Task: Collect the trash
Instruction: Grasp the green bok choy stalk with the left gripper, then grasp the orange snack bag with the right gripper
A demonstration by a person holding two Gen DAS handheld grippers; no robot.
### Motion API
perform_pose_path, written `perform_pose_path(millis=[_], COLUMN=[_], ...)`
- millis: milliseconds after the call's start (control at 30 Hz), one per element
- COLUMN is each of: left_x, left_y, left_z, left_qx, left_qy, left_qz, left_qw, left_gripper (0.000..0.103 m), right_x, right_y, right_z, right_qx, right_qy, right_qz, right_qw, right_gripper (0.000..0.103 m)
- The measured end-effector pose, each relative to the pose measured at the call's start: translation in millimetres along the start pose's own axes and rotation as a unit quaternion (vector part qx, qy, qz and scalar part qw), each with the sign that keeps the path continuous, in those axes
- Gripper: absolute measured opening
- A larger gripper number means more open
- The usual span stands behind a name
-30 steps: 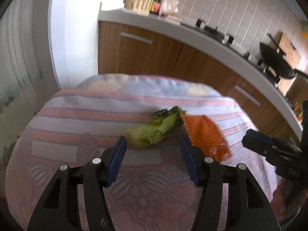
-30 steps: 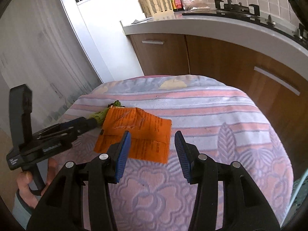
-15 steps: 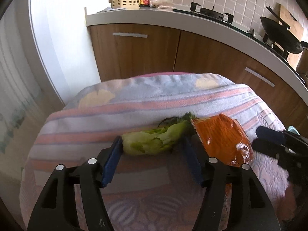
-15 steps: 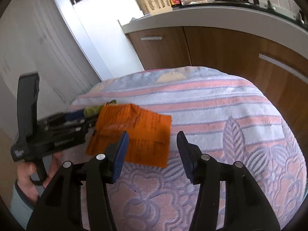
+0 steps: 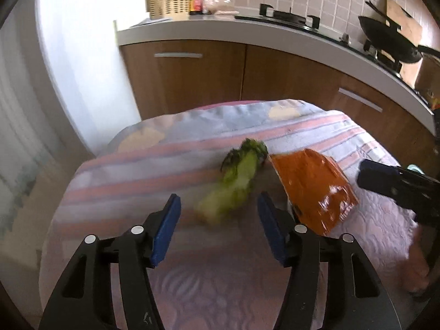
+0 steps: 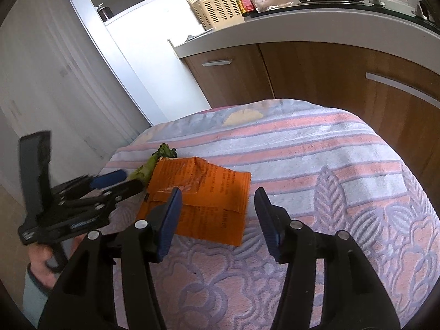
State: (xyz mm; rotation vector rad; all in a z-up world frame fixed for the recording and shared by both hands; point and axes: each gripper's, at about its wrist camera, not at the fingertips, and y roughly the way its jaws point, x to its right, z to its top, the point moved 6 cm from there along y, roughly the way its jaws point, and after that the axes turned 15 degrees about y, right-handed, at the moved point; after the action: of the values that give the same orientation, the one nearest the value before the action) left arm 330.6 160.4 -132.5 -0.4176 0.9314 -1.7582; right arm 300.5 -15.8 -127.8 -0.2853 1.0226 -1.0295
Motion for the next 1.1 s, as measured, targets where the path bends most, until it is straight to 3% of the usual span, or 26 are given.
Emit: perform_pose_path(millis=[100, 167, 333, 433, 533, 600, 933, 1033, 1100], left_x=[1.6, 3.6, -0.5, -12.3, -17.3, -23.5, -15.9, -17.6, -18.9], left_y=[15.6, 16.0, -3.4, -16.7, -23.4, -24.1, -30.2, -30.6, -31.4], left_z=[7.5, 9.6, -2.3, -18.7, -30.7, -33.6, -32.7, -33.6, -33.5], left_qx=[-0.010, -0.012, 0.003, 0.011, 0.030, 0.036, 0.052, 0.054, 0.058], left_qy=[0.014, 0.014, -0.036, -0.093, -0.118, -0.137, -0.117, -0.124, -0.127], left_qz=[0.008, 0.012, 0.001, -0.005, -0.002, -0.011, 0.012, 0.005, 0.003], left_qw=[0.9998, 0.9998, 0.9993, 0.9956, 0.9926, 0.9899, 0.9917, 0.9908, 0.9903], left_gripper=[0.056, 0.041, 0.023, 0.022, 0.022, 0.022, 0.022, 0.022, 0.022], right_x=[-0.2, -0.5, -14.5, -31.2, -42.1, -43.4, -46.6, -44.0, -46.6], right_y=[0.1, 0.4, 6.2, 20.1, 40.5, 48.5, 62.6, 59.2, 58.5], right_z=[0.2, 0.2, -3.2, -7.7, -11.0, -9.8, -4.8, -1.4, -3.6], right_qx=[0.003, 0.007, 0.006, -0.021, -0.050, -0.048, -0.049, -0.058, -0.061], right_qy=[-0.001, -0.003, -0.038, -0.064, -0.071, -0.079, -0.085, -0.066, -0.086], right_qz=[-0.001, -0.009, -0.041, -0.051, -0.072, -0.097, -0.104, -0.108, -0.111], right_qw=[1.000, 1.000, 0.998, 0.996, 0.994, 0.991, 0.990, 0.990, 0.988], right_gripper=[0.055, 0.060, 0.072, 0.082, 0.082, 0.083, 0.080, 0.077, 0.075])
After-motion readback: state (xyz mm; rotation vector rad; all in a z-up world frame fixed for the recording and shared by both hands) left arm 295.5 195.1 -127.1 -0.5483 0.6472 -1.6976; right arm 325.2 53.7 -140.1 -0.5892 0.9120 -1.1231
